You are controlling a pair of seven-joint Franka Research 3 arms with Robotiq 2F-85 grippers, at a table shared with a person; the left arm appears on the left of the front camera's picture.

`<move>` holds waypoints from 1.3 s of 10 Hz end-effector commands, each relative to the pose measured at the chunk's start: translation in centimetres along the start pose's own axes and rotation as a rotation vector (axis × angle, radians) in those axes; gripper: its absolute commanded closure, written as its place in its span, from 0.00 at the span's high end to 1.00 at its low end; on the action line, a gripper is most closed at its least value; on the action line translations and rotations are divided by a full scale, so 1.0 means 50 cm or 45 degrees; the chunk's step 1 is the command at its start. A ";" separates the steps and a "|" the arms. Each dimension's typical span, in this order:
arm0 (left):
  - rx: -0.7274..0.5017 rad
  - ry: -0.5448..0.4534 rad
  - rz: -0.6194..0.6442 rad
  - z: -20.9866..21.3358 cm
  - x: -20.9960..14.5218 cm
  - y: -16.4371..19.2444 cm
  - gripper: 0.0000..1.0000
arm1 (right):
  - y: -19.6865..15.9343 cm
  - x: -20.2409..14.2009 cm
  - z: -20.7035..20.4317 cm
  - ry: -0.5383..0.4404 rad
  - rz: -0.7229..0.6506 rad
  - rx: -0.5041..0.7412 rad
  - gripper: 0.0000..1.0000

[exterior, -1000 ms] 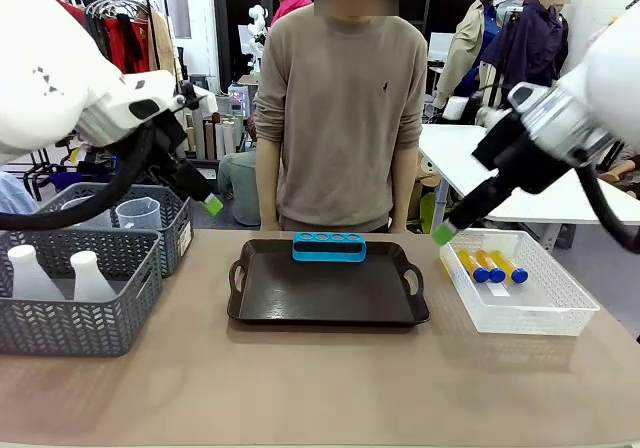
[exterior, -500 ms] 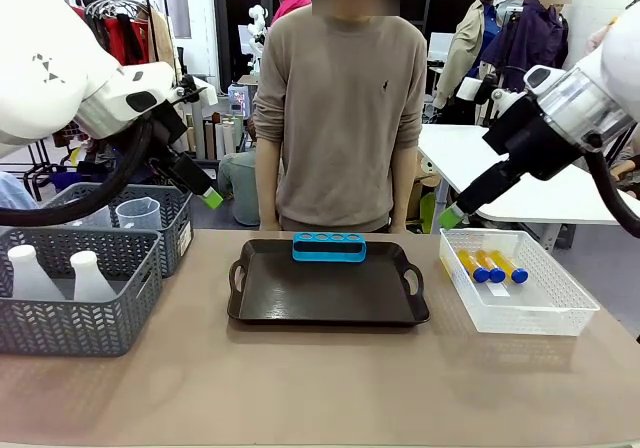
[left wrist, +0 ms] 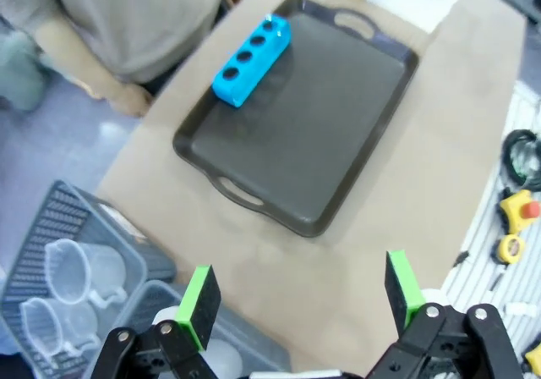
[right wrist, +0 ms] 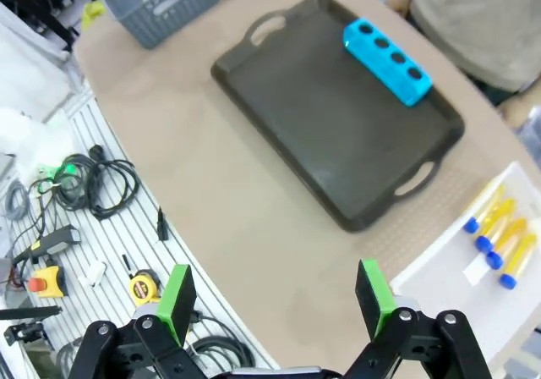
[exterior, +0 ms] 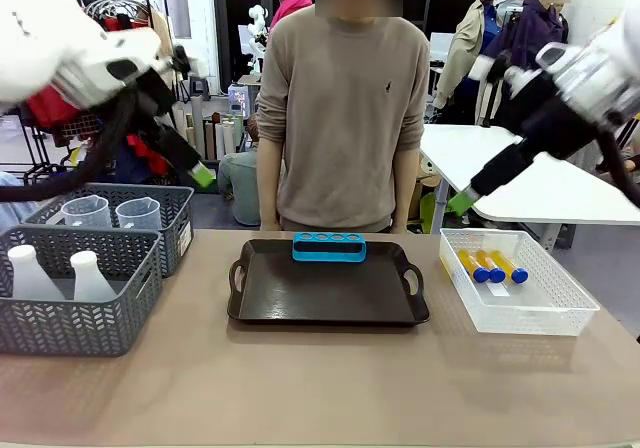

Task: Prepare the laboratory tools.
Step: Pick up one Large Measuring Cup and place it on the Handle tray.

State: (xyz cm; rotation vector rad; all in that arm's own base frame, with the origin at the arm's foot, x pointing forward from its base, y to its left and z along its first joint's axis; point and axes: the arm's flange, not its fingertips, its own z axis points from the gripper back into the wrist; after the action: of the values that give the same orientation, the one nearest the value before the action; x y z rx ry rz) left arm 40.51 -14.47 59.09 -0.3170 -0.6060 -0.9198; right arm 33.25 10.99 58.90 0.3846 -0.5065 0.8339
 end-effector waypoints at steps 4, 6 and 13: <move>-0.066 -0.168 -0.067 0.125 0.001 0.124 1.00 | -0.110 0.034 0.151 -0.160 0.111 0.051 1.00; 0.010 -0.241 -0.109 0.173 -0.003 0.149 1.00 | -0.135 0.031 0.196 -0.261 0.152 0.080 1.00; 0.160 -0.273 -0.117 0.249 -0.001 0.193 1.00 | -0.186 -0.002 0.263 -0.363 0.162 0.049 1.00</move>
State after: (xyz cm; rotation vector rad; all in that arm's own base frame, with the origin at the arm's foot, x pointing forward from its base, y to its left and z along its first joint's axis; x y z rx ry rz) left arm 43.70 -2.76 69.12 -0.2694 -0.8807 -0.9421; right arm 36.51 -1.75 68.35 0.4970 -0.7675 0.8958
